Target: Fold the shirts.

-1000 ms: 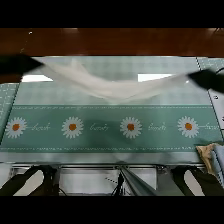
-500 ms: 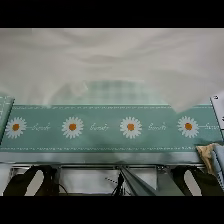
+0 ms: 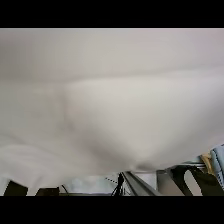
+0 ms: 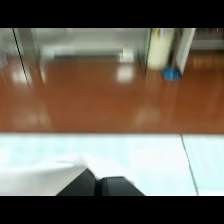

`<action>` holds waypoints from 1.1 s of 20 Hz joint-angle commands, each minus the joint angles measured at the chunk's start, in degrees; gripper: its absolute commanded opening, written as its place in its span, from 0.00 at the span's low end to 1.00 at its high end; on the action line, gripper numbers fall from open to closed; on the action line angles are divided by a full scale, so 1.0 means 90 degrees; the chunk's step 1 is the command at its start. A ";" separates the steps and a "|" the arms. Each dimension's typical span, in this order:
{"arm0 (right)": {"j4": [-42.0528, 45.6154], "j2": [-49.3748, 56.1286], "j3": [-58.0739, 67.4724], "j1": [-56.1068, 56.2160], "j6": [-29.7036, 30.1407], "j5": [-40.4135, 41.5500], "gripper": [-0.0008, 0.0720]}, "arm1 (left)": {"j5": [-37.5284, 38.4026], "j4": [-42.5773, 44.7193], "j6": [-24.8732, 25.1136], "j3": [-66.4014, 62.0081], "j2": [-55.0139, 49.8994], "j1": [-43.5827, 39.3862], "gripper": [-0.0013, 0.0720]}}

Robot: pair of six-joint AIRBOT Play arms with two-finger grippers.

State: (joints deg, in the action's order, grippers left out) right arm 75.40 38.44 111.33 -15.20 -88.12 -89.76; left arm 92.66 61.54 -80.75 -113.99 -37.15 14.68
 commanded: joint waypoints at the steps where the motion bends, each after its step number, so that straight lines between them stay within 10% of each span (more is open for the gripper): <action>1: 0.0398 0.0401 -0.0199 0.0007 0.0092 -0.1836 0.05 | 0.1404 0.0151 -0.0372 0.0692 -0.0308 -0.0002 0.05; 9: 0.0478 0.2047 -0.3143 0.0010 0.0362 -0.0563 0.05 | -0.1144 -0.0442 0.0175 0.4503 -0.1732 -0.0814 0.05; 22: -0.0988 0.5452 -0.3145 0.0563 0.0410 0.4833 0.05 | -0.6069 -0.1868 0.1372 0.4539 -0.5455 -0.1695 0.05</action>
State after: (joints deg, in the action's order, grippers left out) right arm 67.81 81.58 83.13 -11.86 -84.64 -56.23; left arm 47.13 47.51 -73.28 -73.30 -81.30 0.38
